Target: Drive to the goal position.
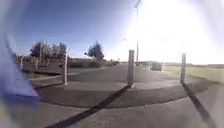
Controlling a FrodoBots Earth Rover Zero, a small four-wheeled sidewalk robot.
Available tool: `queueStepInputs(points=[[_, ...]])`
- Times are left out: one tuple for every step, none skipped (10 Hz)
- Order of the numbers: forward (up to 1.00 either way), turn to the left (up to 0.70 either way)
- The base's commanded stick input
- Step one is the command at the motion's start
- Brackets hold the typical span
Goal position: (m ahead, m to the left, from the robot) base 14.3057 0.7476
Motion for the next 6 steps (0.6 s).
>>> queueStepInputs(points=[[0.70, 0.00], [0.70, 0.00], [0.70, 0.00], [0.70, -0.21], [0.70, -0.35], [0.70, -0.35]])
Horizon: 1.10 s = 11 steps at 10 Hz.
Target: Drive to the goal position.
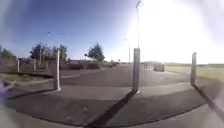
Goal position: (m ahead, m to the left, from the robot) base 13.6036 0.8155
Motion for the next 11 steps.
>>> queueStepInputs(points=[[0.70, -0.22], [0.70, 0.00], [0.70, 0.00], [0.70, 0.00], [0.70, 0.00], [0.70, 0.00], [0.70, 0.00], [0.70, 0.00], [0.70, 0.00], [0.70, 0.00], [0.70, 0.00]])
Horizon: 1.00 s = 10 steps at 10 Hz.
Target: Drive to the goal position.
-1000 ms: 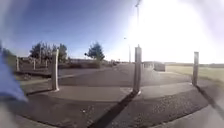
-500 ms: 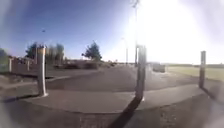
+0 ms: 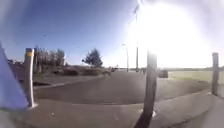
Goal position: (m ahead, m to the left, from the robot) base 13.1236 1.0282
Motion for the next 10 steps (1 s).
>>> queueStepInputs(points=[[0.70, 0.00], [0.70, 0.00], [0.70, 0.00], [0.70, 0.00], [0.70, 0.00], [0.70, 0.00], [0.70, 0.00], [0.70, 0.00], [0.70, 0.00], [0.70, 0.00]])
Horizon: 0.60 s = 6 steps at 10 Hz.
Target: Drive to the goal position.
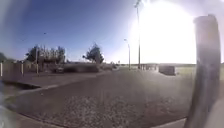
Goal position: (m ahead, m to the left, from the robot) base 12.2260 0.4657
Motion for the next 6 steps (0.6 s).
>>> queueStepInputs(points=[[0.70, -0.01], [0.70, -0.09], [0.70, -0.24], [0.70, -0.35], [0.70, -0.35], [0.70, -0.35]])
